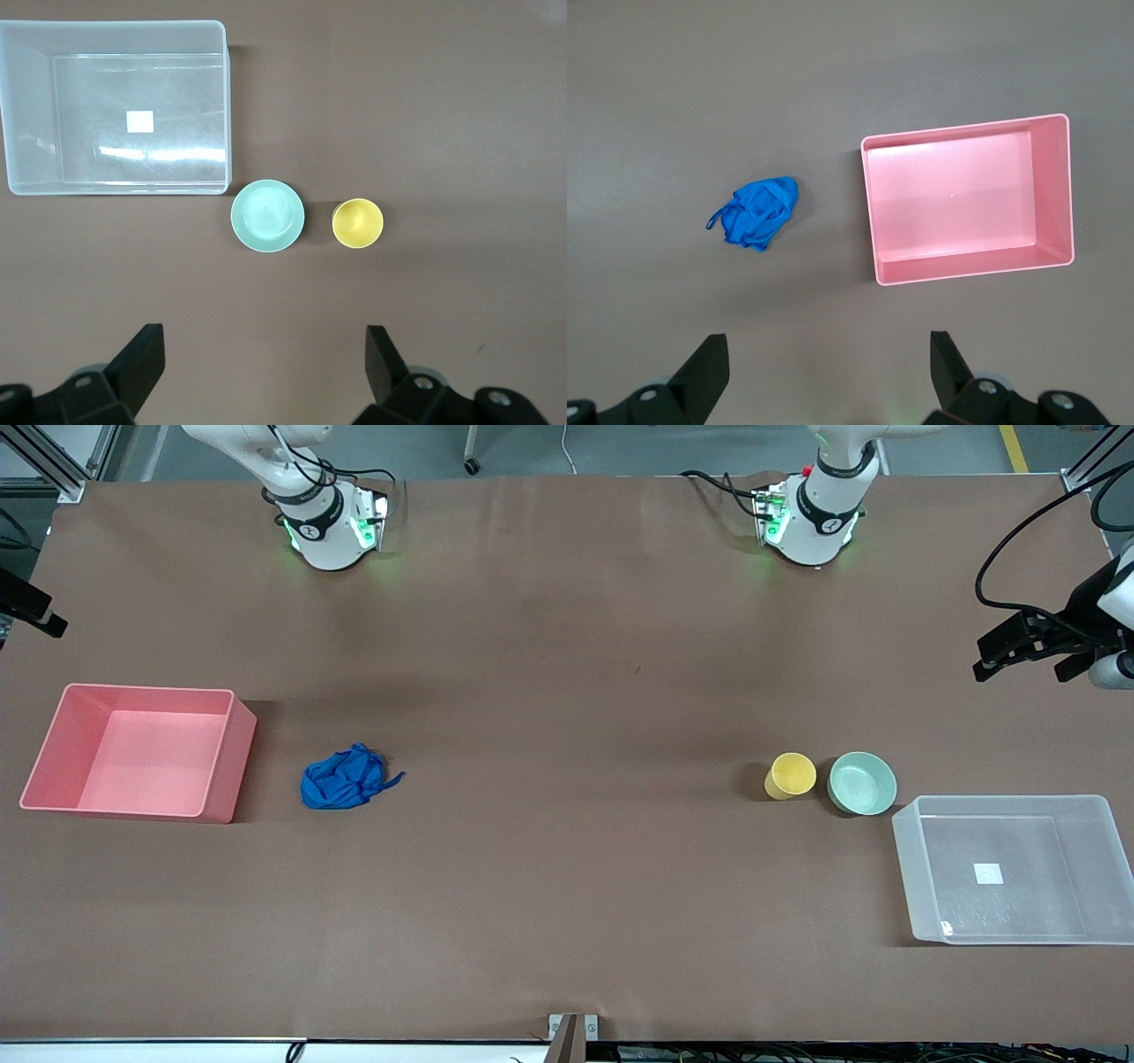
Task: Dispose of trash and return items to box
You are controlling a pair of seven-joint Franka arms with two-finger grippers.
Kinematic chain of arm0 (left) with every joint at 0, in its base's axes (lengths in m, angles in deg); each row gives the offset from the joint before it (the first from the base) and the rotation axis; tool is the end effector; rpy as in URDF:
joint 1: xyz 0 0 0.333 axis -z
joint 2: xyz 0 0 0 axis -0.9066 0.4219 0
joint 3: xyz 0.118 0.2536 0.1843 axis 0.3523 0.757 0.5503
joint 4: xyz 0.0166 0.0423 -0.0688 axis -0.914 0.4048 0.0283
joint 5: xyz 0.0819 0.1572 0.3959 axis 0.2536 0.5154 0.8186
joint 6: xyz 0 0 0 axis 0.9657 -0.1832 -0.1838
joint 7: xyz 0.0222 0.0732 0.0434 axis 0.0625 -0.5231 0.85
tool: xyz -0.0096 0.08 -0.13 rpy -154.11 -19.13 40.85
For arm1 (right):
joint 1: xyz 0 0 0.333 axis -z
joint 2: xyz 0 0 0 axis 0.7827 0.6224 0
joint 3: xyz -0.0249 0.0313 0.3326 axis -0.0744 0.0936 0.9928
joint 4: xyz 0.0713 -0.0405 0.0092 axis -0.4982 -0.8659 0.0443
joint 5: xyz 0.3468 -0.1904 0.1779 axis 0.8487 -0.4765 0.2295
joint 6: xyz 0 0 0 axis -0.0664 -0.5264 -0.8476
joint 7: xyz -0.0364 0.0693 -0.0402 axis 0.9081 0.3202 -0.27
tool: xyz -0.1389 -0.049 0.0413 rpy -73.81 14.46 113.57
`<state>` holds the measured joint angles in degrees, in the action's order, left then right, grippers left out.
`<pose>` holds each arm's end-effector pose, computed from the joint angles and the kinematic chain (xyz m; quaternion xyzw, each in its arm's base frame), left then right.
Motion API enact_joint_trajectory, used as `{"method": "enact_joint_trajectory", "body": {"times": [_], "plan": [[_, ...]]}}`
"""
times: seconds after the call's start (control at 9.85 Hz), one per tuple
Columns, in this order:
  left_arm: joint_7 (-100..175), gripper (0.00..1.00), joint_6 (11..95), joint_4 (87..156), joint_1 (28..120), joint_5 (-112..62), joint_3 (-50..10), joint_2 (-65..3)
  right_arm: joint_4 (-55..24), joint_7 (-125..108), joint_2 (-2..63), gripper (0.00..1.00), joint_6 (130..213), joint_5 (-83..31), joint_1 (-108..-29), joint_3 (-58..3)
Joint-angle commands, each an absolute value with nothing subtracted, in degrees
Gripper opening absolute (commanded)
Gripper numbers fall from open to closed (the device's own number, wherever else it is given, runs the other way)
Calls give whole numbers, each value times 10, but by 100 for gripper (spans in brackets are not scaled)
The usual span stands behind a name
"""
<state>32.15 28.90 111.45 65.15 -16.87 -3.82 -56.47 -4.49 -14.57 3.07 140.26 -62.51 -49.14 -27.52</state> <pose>0.6036 -0.0236 0.6014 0.9997 -0.0080 0.0228 0.0096 0.5577 -0.0800 0.6480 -0.9966 0.0815 -0.0026 0.0089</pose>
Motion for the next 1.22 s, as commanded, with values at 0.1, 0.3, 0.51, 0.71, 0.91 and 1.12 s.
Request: {"method": "enact_joint_trajectory", "body": {"times": [0.1,0.3,0.51,0.71,0.91,1.12], "plan": [[323,100,281,1123,652,-159,-41,-558,-43,-157,26,100,1398,-634,-488,-268],[322,100,293,1123,654,-158,-41,-555,-43,-156,26,100,1398,-635,-490,-268],[324,100,315,1131,647,-167,-41,-550,-43,-151,31,100,1399,-639,-493,-268],[323,100,349,1171,644,-167,-40,-546,-48,-161,37,100,1403,-643,-510,-268],[312,100,425,1241,633,-167,-40,-546,-53,-209,79,100,1426,-642,-550,-268],[298,99,527,1323,618,-168,-40,-532,-103,-268,122,100,1490,-641,-574,-268]]}}
